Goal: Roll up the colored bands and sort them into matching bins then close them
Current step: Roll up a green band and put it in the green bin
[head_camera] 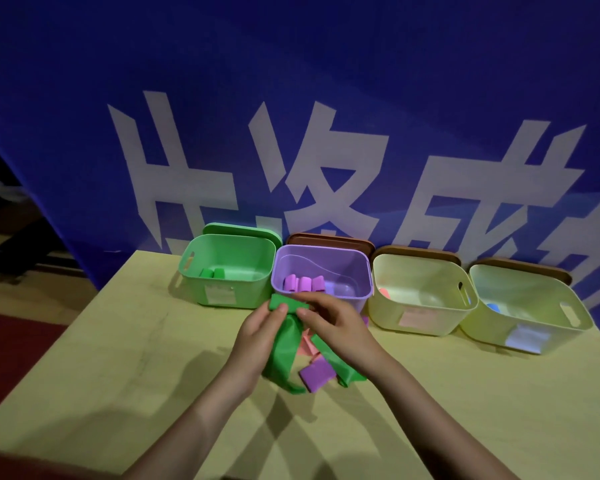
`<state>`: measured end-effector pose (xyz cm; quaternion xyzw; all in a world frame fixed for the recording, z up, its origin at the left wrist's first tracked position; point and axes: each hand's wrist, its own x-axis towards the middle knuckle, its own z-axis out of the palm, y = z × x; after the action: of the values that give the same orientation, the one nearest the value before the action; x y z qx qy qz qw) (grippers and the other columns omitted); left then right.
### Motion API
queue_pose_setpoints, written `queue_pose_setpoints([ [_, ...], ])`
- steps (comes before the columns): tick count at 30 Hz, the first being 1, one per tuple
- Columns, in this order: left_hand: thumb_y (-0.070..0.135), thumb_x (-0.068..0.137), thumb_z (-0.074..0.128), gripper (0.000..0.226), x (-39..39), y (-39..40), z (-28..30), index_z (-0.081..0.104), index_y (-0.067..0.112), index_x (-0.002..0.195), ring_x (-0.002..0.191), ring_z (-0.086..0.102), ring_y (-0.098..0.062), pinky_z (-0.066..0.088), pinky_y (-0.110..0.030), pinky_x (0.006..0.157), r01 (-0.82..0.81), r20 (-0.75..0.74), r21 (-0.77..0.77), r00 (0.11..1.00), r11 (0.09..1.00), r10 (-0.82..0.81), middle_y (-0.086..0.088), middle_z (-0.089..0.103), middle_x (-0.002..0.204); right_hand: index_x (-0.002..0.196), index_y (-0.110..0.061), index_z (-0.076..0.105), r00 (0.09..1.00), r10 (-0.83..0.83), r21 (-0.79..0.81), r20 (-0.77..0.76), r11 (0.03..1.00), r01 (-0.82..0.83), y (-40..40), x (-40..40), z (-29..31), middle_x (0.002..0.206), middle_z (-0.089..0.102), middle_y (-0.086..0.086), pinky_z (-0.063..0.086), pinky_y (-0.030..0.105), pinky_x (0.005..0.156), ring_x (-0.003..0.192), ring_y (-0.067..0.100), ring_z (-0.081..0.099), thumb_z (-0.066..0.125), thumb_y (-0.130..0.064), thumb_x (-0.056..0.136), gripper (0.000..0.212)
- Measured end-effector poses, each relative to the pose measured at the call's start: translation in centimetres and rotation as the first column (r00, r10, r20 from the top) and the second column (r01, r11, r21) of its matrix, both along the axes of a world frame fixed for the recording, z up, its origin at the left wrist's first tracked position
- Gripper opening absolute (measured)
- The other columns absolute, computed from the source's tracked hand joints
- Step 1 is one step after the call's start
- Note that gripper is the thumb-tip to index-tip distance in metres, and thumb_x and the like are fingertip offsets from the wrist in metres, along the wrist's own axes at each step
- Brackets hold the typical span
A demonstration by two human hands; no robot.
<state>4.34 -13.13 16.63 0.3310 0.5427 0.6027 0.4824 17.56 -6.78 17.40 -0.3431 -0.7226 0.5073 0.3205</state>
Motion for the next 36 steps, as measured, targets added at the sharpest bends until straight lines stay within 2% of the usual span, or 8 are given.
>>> queue_pose_setpoints([
  [4,0.02,0.094,0.056,0.021,-0.9,-0.4,-0.3,0.057,0.008,0.077,0.065,0.05,-0.02,0.038,-0.029,0.06,-0.018,-0.173,-0.034,0.985,0.999,0.012,-0.01,0.054,0.069,0.096,-0.015,0.069,0.997,-0.037,-0.121,-0.074,0.992,0.028,-0.6,-0.7,-0.6,0.08,0.061,0.019,0.049,0.034,0.074,0.073,0.017,0.058,0.064,-0.006,0.089,0.013],
  [7,0.021,0.093,0.058,0.03,-1.2,-0.6,-0.7,0.052,-0.002,0.075,0.062,0.041,-0.018,0.031,-0.031,0.059,-0.016,-0.216,-0.019,0.976,1.0,0.011,-0.01,0.045,0.065,0.096,-0.008,0.068,0.992,-0.078,-0.136,-0.102,0.989,0.064,-0.9,-0.8,-0.8,0.091,0.059,0.033,0.05,0.045,0.077,0.079,0.024,0.055,0.067,-0.005,0.086,0.01],
  [10,0.024,0.093,0.059,0.035,-1.0,-0.9,-0.9,0.051,-0.006,0.075,0.06,0.042,-0.016,0.031,-0.03,0.058,-0.018,-0.255,0.012,0.967,1.0,0.021,-0.007,0.047,0.063,0.091,-0.01,0.067,0.99,-0.091,-0.111,-0.103,0.991,0.08,-1.1,-0.7,-0.8,0.091,0.063,0.025,0.051,0.044,0.078,0.081,0.024,0.057,0.067,-0.003,0.086,0.009],
  [14,0.013,0.096,0.053,0.032,-0.2,-0.9,-1.1,0.046,0.001,0.067,0.058,0.04,-0.009,0.032,-0.026,0.057,-0.076,-0.25,0.036,0.965,0.996,0.083,0.001,0.044,0.058,0.09,-0.01,0.066,0.984,-0.116,-0.189,-0.134,0.978,0.09,-1.6,-0.9,-0.8,0.072,0.058,0.01,0.048,0.024,0.062,0.063,0.013,0.056,0.065,-0.002,0.087,0.008],
  [21,0.011,0.097,0.049,0.028,-0.1,-1.1,-0.3,0.052,0.014,0.07,0.052,0.046,0.001,0.037,-0.015,0.052,-0.031,-0.199,0.012,0.979,0.999,0.033,0.012,0.052,0.053,0.091,-0.012,0.066,0.977,-0.127,-0.229,-0.169,0.97,0.086,-2.3,-1.0,-1.5,0.063,0.059,0.0,0.047,0.021,0.06,0.057,0.01,0.057,0.062,-0.002,0.089,0.01],
  [27,0.021,0.093,0.058,0.028,-0.1,-0.5,-0.1,0.063,-0.001,0.077,0.06,0.049,-0.014,0.037,-0.025,0.054,-0.017,-0.133,-0.114,0.991,0.993,0.002,-0.007,0.055,0.064,0.088,-0.033,0.065,0.969,-0.229,0.058,-0.094,0.97,0.235,-2.3,-0.5,-2.1,0.075,0.065,-0.011,0.047,0.02,0.067,0.068,0.005,0.056,0.066,-0.004,0.085,0.029],
  [32,0.018,0.092,0.059,0.023,0.2,-0.3,-0.1,0.07,0.0,0.084,0.068,0.061,-0.017,0.046,-0.024,0.063,0.03,-0.017,-0.155,0.999,0.987,-0.033,-0.011,0.068,0.075,0.095,-0.018,0.069,0.968,-0.252,0.388,0.002,0.892,0.231,-2.2,0.6,-2.5,0.083,0.066,-0.007,0.048,0.022,0.068,0.074,0.009,0.059,0.061,-0.017,0.086,0.012],
  [36,0.008,0.095,0.051,0.02,1.1,-0.5,0.5,0.067,0.005,0.083,0.053,0.06,-0.01,0.044,-0.017,0.048,0.041,0.152,-0.14,0.988,0.989,-0.019,-0.004,0.066,0.063,0.097,-0.014,0.068,0.972,-0.234,0.501,0.006,0.842,0.199,-2.1,1.2,-2.5,0.084,0.064,-0.005,0.047,0.021,0.069,0.075,0.008,0.057,0.057,-0.018,0.087,0.016],
])
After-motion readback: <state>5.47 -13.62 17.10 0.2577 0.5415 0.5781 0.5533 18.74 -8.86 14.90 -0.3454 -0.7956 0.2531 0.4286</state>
